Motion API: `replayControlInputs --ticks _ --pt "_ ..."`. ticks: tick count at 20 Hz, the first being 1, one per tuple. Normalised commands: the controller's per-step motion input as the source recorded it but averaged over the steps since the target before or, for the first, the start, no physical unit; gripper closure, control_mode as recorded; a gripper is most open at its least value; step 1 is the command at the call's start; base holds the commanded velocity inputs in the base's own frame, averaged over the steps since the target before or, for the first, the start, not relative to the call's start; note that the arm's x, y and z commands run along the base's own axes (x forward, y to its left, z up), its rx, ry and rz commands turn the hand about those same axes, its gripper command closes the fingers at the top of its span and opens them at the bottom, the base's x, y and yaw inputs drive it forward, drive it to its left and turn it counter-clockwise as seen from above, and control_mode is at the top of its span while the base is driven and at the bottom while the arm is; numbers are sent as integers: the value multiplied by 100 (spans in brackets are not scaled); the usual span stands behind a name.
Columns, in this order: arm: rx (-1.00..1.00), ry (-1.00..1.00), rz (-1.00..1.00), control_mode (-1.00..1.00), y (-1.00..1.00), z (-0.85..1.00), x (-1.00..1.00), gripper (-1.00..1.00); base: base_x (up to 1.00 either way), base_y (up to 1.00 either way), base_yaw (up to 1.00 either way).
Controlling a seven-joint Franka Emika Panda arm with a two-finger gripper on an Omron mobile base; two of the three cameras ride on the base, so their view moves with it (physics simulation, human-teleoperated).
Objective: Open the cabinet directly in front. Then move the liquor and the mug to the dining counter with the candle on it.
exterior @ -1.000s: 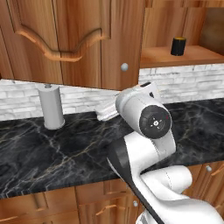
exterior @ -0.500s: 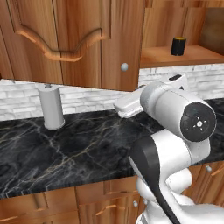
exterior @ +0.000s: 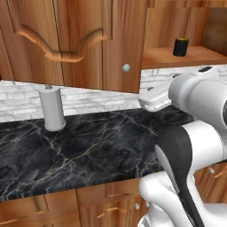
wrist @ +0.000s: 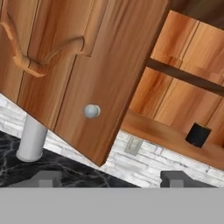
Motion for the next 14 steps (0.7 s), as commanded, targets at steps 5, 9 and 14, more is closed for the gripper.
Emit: replayControlInputs --ticks 5,9,14 --pt "4 0 11 -100 -52 0 -1 -100 0 0 0" --pt "16 0 22 -100 -49 0 0 -100 0 0 0" --pt "21 0 25 -100 -33 0 0 -100 0 0 0"
